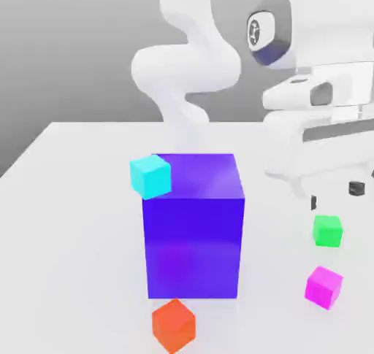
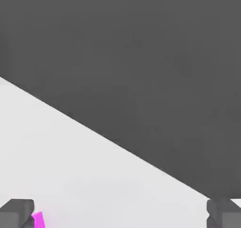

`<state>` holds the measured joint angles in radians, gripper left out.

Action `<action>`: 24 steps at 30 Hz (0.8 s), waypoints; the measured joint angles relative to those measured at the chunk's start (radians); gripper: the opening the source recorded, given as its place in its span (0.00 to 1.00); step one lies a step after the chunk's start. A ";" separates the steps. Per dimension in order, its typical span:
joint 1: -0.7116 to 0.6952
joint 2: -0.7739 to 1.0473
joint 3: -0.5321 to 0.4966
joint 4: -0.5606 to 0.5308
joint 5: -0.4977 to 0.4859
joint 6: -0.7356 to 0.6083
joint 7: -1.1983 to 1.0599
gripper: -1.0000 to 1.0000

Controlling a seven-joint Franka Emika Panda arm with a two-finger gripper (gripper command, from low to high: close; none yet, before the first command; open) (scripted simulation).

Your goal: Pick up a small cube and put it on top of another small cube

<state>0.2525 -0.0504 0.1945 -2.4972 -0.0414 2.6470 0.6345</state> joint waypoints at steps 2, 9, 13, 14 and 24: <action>0.037 0.074 0.011 -0.019 -0.021 0.034 -0.004 0.50; 0.118 0.331 -0.004 -0.048 -0.125 0.174 0.027 0.50; 0.167 0.437 -0.062 -0.027 -0.168 0.256 0.060 0.00; 0.167 0.437 -0.062 -0.027 -0.168 0.256 0.060 0.00; 0.112 0.290 0.009 -0.059 -0.098 0.141 0.006 0.00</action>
<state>0.3648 0.2398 0.2039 -2.5560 -0.1389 2.7881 0.6404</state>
